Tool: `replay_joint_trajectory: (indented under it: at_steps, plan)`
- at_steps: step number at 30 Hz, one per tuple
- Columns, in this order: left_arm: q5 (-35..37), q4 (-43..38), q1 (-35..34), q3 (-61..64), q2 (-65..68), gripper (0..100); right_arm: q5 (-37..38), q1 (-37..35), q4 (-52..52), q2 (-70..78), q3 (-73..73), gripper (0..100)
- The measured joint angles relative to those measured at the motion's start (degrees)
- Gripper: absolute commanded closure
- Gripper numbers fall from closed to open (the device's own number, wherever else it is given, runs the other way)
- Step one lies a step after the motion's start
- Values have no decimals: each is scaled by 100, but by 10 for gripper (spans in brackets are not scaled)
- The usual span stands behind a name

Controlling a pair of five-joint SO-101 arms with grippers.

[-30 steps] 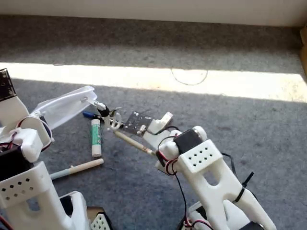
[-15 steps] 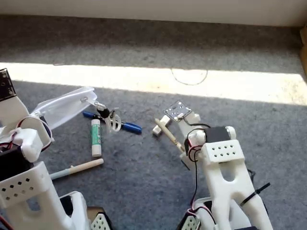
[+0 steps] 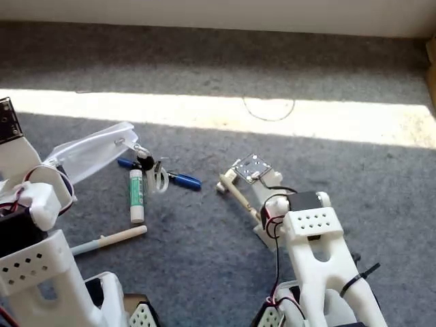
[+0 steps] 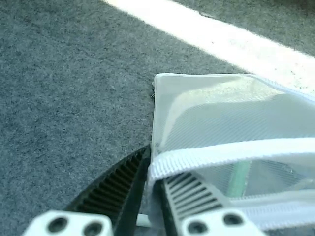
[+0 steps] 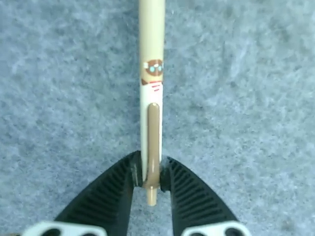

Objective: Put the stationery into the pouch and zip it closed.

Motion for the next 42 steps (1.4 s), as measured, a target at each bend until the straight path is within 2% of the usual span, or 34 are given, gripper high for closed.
replay_joint_trajectory:
  at_steps: [4, 7, 15, 24, 30, 38, 42]
  plan:
    - [0, 0, 0, 0, 0, 992, -70, 0, 0, 0, 0, 780]
    - [0, 0, 0, 0, 0, 992, -448, 9, 0, 0, 0, 780]
    - [0, 0, 0, 0, 0, 992, -571, -26, 0, 0, -193, 782]
    - [0, 0, 0, 0, 0, 991, -668, -756, 0, 0, -818, 782]
    - [0, 0, 0, 0, 0, 991, -1152, -1090, -554, 0, -1064, 783]
    - [0, 0, 0, 62, 0, 990, -1231, -1301, -1196, 44, -1064, 783]
    - [0, 0, 0, 62, 0, 990, -1231, -1327, -1301, 703, -1398, 818]
